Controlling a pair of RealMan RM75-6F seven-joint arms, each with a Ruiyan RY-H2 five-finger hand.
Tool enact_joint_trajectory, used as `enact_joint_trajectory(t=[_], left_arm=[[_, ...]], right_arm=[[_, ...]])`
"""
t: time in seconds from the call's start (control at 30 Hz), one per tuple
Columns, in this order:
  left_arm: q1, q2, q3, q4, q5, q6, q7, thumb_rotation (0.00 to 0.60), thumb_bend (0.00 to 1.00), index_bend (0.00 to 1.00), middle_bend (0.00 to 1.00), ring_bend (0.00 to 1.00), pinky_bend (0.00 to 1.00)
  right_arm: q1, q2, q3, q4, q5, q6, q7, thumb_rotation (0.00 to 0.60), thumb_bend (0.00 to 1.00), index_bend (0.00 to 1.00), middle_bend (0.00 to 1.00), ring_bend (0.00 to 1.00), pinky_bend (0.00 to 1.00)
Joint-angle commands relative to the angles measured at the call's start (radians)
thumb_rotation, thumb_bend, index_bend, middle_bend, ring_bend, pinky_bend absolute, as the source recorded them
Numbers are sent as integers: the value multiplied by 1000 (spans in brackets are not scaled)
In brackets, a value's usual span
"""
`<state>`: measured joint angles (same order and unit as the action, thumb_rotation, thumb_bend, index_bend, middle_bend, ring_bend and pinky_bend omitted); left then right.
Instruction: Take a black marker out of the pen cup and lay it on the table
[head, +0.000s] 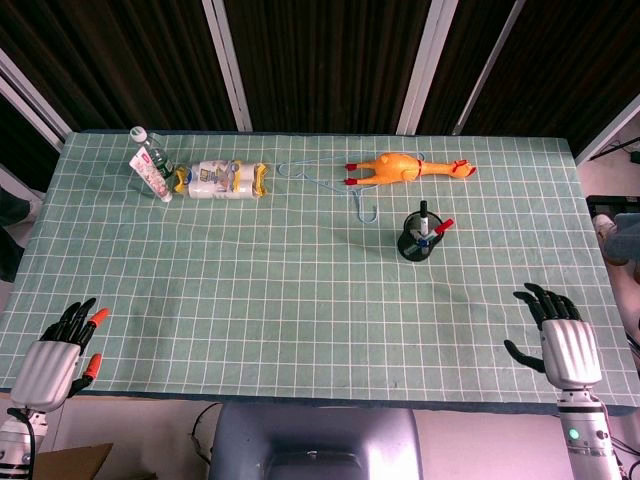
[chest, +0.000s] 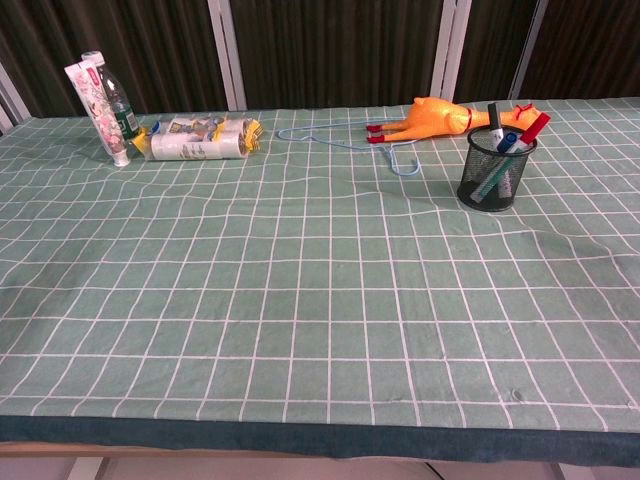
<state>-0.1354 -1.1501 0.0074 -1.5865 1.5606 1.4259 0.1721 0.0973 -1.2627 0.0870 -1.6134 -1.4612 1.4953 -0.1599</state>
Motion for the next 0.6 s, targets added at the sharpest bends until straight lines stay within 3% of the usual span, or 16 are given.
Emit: enact_joint_trajectory(t=[0.03,0.4,0.6], left_arm=[[1,1,0,-2,-1,2,-1,600,454,154,12,3,289],[3,0,0,0,-1,8,-2,600,455,156,11,6,289],[1,7,1,1,1,3,-28,600,455,156,12,7,290]], right_arm=[[0,0,-1,1,-3,0,2,600,341,366,277,233,314],[10,-2,3,17,-16,-9,33,600,341,359,277,233,315],[19,-7,55,41,5,19,104,600,341,366,277,283,328]])
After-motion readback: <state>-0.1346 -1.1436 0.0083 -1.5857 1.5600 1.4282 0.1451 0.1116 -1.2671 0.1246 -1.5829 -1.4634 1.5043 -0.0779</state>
